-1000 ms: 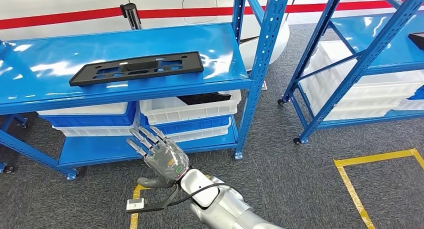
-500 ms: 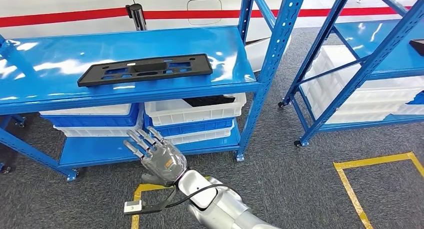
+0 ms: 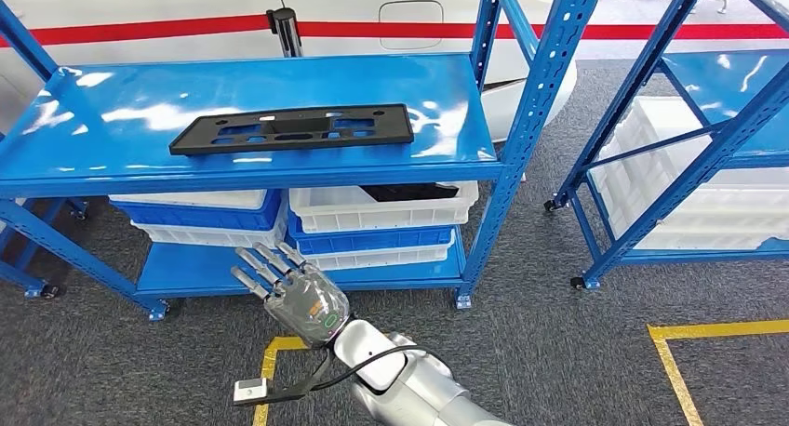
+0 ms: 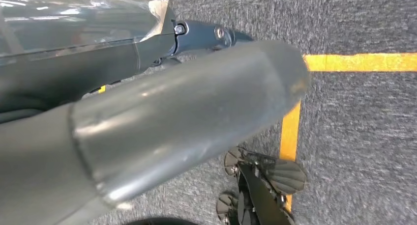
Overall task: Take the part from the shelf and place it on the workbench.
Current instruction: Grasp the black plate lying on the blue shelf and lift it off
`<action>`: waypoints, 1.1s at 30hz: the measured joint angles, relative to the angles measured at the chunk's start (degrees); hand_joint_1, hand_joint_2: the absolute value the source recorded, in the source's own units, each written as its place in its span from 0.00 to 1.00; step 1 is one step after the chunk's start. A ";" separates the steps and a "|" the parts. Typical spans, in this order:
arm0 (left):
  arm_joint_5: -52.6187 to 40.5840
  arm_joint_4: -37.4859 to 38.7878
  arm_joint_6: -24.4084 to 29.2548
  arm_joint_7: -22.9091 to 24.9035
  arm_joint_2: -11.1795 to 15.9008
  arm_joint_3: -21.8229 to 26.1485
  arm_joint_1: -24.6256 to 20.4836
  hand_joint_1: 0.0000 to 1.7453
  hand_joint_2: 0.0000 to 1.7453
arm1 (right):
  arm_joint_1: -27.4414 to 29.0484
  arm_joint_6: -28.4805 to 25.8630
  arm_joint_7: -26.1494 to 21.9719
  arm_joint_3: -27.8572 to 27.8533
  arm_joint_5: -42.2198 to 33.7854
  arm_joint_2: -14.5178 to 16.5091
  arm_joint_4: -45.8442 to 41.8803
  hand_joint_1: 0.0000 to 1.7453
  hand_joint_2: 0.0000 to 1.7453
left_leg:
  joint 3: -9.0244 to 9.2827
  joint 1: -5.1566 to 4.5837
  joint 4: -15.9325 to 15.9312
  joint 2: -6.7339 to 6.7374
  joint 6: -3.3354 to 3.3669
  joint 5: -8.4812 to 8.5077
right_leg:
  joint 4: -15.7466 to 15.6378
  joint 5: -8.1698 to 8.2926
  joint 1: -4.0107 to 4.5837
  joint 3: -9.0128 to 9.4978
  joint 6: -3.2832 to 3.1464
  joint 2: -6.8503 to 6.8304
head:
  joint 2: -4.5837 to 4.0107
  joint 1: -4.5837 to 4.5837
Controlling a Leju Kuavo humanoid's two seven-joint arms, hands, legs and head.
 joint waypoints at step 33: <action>-0.06 -0.01 1.08 -0.93 0.28 0.27 -0.11 0.00 0.00 | -0.30 -0.23 6.31 -5.97 -0.11 0.06 0.60 0.00 1.00 | 1.23 0.58 -2.40 -0.11 1.22 1.41 | 1.16 -0.15 0.31 -1.07 1.67 -0.38 | 0.00 -0.02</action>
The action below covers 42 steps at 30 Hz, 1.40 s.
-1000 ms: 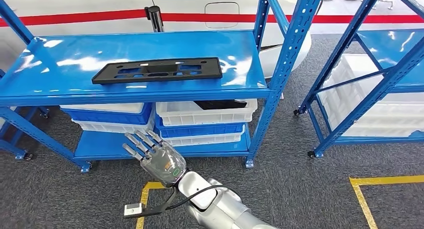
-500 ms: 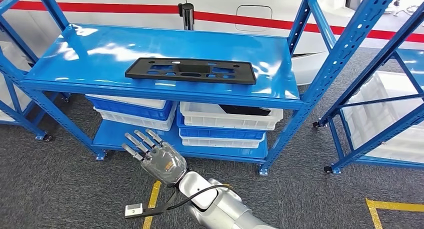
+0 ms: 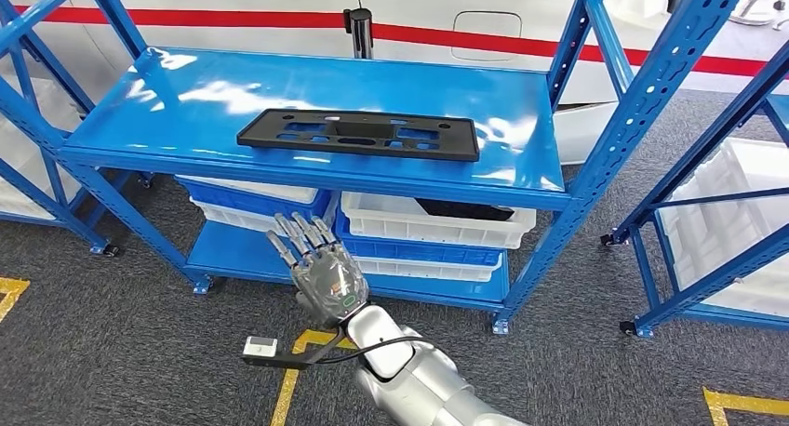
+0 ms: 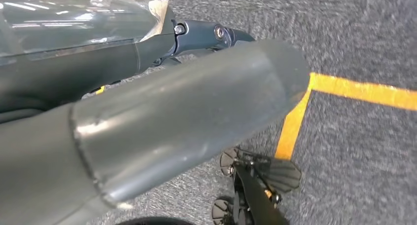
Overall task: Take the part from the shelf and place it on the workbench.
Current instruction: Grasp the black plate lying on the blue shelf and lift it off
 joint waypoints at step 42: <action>-1.13 0.00 -1.48 0.76 0.11 0.68 0.06 0.00 0.00 | -0.65 2.27 16.72 -3.39 6.69 -5.03 -1.66 0.00 1.00 | 2.05 1.23 0.04 0.69 -2.73 -2.60 | 0.57 0.39 -1.18 -1.19 -0.10 -0.08 | 0.01 0.10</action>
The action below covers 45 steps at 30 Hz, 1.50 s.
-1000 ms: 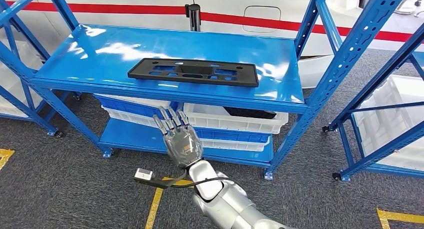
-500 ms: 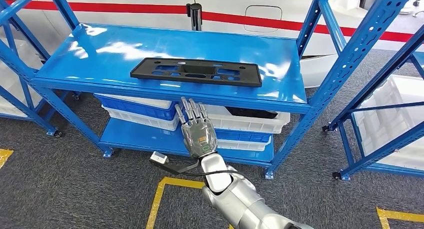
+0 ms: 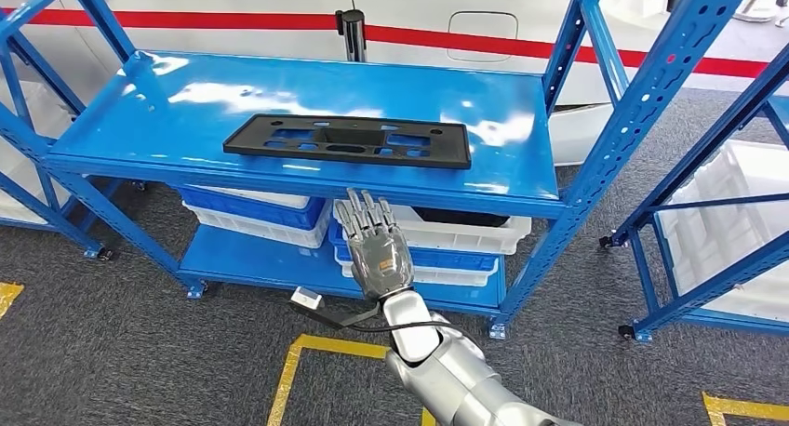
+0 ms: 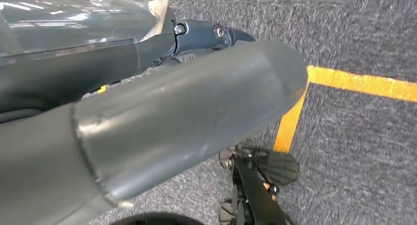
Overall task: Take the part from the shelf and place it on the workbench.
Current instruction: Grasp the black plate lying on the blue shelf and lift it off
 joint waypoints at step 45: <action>-1.30 0.11 -0.69 -0.81 -0.54 0.04 0.00 0.00 0.00 | 0.25 -1.47 4.48 -0.30 -0.01 -2.65 -5.10 0.00 1.00 | -3.10 -0.14 0.73 2.41 0.48 2.81 | -1.13 -2.29 1.08 2.96 0.73 -0.78 | 0.01 -0.10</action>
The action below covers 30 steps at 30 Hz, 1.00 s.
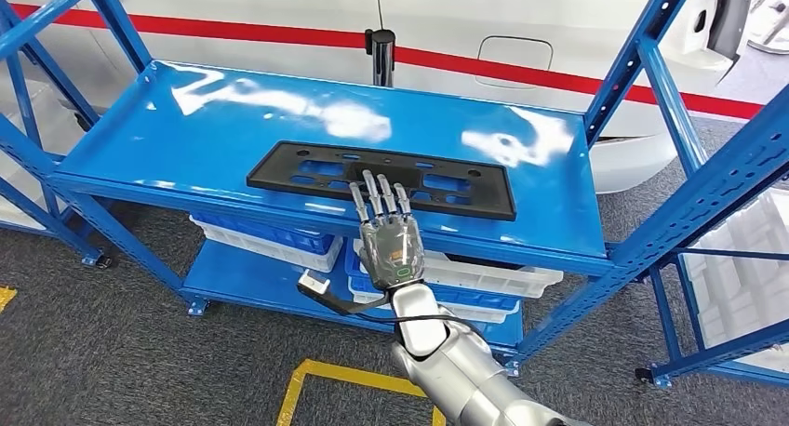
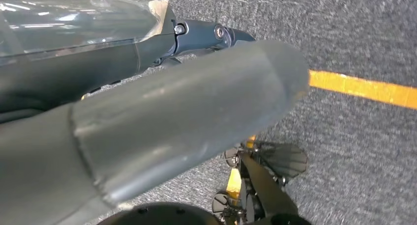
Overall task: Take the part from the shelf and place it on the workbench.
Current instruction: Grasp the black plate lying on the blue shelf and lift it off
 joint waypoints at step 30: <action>-3.60 -0.07 -2.89 -0.45 1.13 -1.76 -0.04 0.00 0.00 | 2.94 0.87 9.42 -4.45 0.04 -11.81 -9.26 0.00 1.00 | 0.29 -0.91 -0.02 -0.10 0.74 -0.36 | 0.17 1.00 0.31 -0.84 -0.48 0.16 | -0.01 0.09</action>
